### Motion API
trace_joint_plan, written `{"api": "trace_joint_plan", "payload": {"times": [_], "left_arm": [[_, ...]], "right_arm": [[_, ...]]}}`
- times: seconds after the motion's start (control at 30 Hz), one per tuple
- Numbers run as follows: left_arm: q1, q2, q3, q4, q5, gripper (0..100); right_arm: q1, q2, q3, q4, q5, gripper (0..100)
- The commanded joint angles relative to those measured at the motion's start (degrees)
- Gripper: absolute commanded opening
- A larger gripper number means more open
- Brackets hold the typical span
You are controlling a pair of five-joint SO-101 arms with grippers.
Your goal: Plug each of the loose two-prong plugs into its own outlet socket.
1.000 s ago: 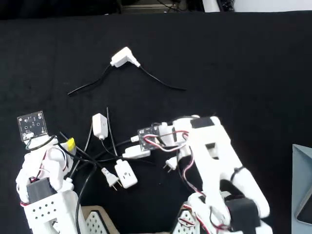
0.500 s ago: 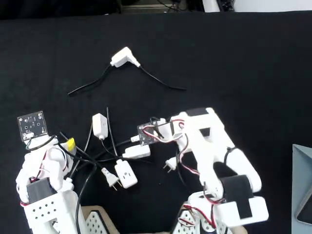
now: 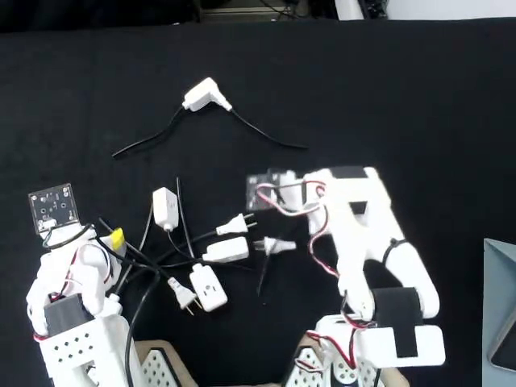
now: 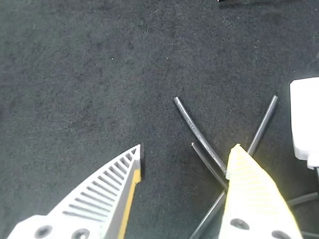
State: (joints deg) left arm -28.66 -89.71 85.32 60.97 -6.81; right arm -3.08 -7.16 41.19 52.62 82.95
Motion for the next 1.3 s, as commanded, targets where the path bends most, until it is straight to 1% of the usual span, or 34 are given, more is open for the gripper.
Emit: {"api": "trace_joint_plan", "payload": {"times": [0.0,0.17,0.33,0.4,0.47,0.53,0.63,0.77,0.87,1.03,1.27], "left_arm": [[0.84,-0.53,-0.31,-1.41,-0.09,28],[0.84,-0.53,-0.31,-1.41,-0.09,28],[0.84,-0.53,-0.31,-1.41,-0.09,28],[0.84,-0.53,-0.31,-1.41,-0.09,28],[0.84,-0.53,-0.40,-1.41,-0.09,28],[0.84,-0.53,-0.40,-1.41,-0.09,28],[0.84,-0.53,-0.40,-1.41,-0.09,28],[0.84,-0.53,-0.40,-1.41,-0.09,28],[0.84,-0.53,-0.40,-1.41,-0.09,28],[0.84,-0.53,-0.31,-1.41,-0.09,28],[0.84,-0.53,-0.31,-1.41,-0.09,28]], "right_arm": [[0.88,-0.04,-4.97,-0.18,-9.93,1.1],[-0.62,0.04,-6.46,-0.62,-23.65,1.1],[-1.23,0.40,-8.31,-0.62,-40.09,1.1],[-1.23,0.57,-9.01,-0.88,-45.10,1.2],[-1.76,0.57,-8.84,-2.81,-48.44,1.2],[-2.20,1.19,-7.87,-4.04,-49.76,1.4],[-4.13,4.26,-7.60,-3.96,-49.85,1.5],[-5.01,9.27,-8.84,-3.87,-50.02,2.1],[-4.84,12.09,-10.68,-3.60,-50.11,7.2],[-5.10,13.32,-14.55,2.20,-50.11,8.9],[-4.84,13.49,-21.41,14.24,-50.11,9.0]]}}
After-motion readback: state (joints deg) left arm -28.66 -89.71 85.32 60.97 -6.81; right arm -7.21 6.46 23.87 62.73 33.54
